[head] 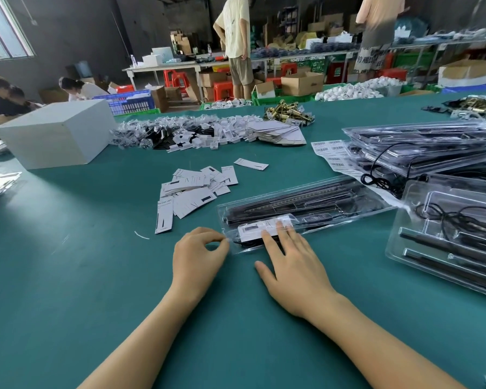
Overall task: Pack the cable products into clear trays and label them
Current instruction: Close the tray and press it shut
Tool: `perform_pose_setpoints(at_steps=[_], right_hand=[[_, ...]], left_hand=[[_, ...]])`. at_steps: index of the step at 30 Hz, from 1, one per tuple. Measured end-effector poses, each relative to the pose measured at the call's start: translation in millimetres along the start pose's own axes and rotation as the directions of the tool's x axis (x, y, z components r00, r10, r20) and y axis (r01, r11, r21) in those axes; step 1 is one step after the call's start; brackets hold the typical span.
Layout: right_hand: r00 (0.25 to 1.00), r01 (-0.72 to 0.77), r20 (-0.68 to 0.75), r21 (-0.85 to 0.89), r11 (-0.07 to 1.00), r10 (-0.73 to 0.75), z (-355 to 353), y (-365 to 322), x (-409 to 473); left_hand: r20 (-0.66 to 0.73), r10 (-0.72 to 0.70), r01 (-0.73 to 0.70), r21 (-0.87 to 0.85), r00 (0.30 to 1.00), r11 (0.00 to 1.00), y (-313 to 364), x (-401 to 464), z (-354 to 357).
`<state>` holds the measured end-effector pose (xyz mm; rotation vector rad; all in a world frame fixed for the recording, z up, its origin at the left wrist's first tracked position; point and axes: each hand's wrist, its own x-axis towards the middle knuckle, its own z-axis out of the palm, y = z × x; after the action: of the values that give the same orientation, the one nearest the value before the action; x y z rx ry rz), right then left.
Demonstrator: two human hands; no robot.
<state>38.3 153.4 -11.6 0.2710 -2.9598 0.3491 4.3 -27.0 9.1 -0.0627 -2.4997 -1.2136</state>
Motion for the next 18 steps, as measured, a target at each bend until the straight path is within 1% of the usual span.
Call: perform_pose_setpoints(at_steps=[6,9,13,17,18], right_hand=[[1.0,0.014,-0.015,0.038,0.999,-0.014,-2.2,-1.0,0.5],[0.998,0.018,-0.057,0.064,0.998,-0.014,-3.7,-2.4,0.8],[0.989,-0.007,-0.144,0.067,0.998,0.017,-6.9,-5.6,-0.8],[0.936,0.006,-0.353,-0.025,1.0,-0.015,-7.0,-6.4,-3.2],[0.927,0.012,-0.374,-0.028,1.0,-0.022,-7.5,-6.6,-4.3]], left_hand=[[0.088,-0.048,0.043,0.054,0.995,0.998,-0.8,2.1,4.5],[0.132,-0.058,0.049,0.072,0.99,0.996,3.3,-0.4,8.1],[0.142,-0.016,0.002,0.101,0.99,0.995,7.6,-3.6,9.6],[0.178,0.012,-0.036,0.136,0.984,0.99,8.0,-6.0,12.7],[0.193,0.014,-0.044,0.15,0.981,0.988,7.7,-6.1,13.4]])
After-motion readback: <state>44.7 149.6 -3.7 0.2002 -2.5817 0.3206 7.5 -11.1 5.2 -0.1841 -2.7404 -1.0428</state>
